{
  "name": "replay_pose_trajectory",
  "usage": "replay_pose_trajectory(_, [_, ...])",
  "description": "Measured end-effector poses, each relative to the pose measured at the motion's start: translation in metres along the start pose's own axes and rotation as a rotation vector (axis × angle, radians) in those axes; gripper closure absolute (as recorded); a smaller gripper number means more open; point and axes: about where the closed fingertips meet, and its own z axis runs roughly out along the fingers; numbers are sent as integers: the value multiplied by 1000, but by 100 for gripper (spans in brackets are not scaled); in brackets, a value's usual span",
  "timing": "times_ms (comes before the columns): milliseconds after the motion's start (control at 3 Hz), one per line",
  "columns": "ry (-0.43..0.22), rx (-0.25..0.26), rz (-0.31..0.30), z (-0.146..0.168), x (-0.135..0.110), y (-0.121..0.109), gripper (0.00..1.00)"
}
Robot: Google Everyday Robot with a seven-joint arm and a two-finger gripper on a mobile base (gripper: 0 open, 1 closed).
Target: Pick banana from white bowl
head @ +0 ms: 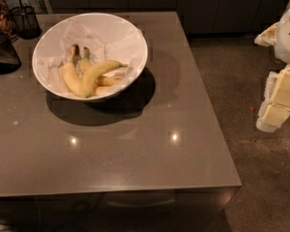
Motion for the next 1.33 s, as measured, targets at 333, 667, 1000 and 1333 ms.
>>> replay_pose_trajectory(333, [0, 0, 0, 0, 0, 0, 0])
replay_pose_trajectory(667, [39, -1, -2, 1, -9, -4, 0])
replay_pose_trajectory(1000, [78, -46, -43, 11, -38, -17, 0])
replay_pose_trajectory(1333, [97, -82, -111, 29, -75, -37, 0])
